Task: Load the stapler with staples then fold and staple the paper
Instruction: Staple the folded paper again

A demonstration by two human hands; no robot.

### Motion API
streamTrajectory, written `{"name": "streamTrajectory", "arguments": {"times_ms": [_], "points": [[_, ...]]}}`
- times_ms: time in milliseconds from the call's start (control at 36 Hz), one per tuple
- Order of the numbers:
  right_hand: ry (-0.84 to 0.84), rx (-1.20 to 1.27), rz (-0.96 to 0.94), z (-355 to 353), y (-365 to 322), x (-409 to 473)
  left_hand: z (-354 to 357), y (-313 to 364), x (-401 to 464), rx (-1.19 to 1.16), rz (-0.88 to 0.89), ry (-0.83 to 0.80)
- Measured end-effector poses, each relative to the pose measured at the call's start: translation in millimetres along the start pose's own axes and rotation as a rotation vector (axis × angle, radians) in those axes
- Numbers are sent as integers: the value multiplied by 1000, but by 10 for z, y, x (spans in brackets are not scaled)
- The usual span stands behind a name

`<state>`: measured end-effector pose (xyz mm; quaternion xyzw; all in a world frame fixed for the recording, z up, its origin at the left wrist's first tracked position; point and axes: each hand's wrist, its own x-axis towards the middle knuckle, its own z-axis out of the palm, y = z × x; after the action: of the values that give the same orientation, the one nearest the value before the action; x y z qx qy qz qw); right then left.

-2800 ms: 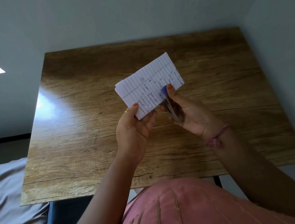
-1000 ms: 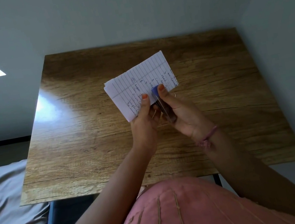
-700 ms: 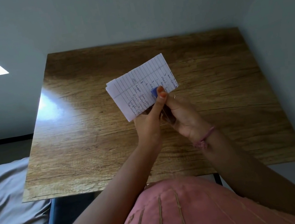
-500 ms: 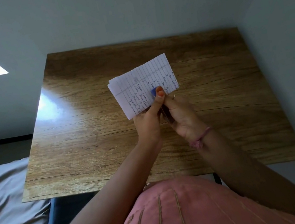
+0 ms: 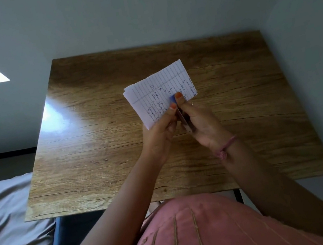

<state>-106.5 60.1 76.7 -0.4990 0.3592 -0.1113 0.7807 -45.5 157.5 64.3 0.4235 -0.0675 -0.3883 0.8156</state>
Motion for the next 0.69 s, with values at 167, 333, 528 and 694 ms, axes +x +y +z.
{"name": "streamTrajectory", "arguments": {"times_ms": [167, 333, 528, 694], "points": [[-32, -207, 19, -121, -111, 48, -229, 269, -51, 99, 38, -50], [-59, -250, 58, -222, -130, 116, -420, 492, -26, 291, 103, 130], [-120, -223, 72, -222, -127, 163, -582, 534, 21, 540, 82, 233], [-159, -130, 96, -275, -67, 215, -651, 525, 15, 439, 34, 254]]}}
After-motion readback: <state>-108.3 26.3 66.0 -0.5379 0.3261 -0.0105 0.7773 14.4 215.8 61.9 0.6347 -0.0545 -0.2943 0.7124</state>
